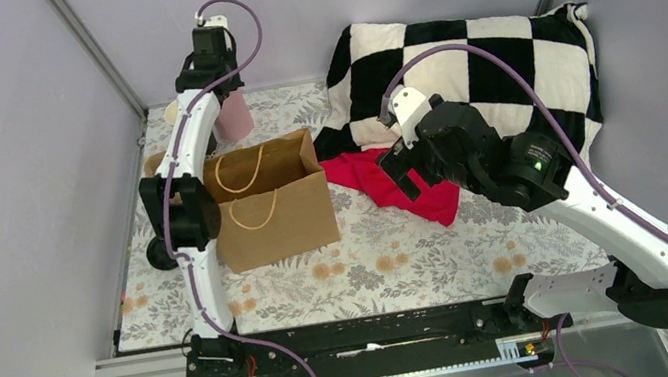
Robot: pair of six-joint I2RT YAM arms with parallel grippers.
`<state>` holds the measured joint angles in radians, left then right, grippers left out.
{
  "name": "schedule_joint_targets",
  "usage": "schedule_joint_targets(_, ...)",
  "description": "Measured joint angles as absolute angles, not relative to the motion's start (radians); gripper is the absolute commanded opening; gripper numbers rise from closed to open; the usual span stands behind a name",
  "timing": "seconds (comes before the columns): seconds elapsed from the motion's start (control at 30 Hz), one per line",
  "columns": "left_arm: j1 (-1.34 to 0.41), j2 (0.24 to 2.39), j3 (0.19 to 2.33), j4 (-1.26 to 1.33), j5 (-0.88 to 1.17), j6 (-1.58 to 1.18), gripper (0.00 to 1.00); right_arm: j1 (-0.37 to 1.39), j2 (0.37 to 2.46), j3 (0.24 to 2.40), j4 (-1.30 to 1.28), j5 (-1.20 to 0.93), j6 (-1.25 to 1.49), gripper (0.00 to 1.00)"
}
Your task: Pack the takeout coffee
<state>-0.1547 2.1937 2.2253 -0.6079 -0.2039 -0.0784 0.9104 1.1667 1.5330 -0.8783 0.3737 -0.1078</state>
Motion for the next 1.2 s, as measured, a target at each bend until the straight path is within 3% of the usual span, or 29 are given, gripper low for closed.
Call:
schedule_joint_targets(0.2,-0.189,2.093,2.225,-0.645,-0.236,-0.078,0.00,0.910,1.168,1.533,-0.878,0.360,-0.107,1.00)
schedule_joint_targets(0.6,-0.192,1.683,2.244,-0.800,-0.225,-0.202,0.00,0.910,1.168,1.534,-0.878,0.301,-0.080,1.00)
schedule_joint_targets(0.97,-0.191,1.316,2.302,-1.005,0.153,-0.252,0.00,0.909,1.163,1.534,-0.869,0.260,-0.026,1.00)
schedule_joint_targets(1.2,-0.192,1.168,2.206,-1.107,0.302,-0.265,0.00,0.909,1.163,1.537,-0.856,0.212,0.019,1.00)
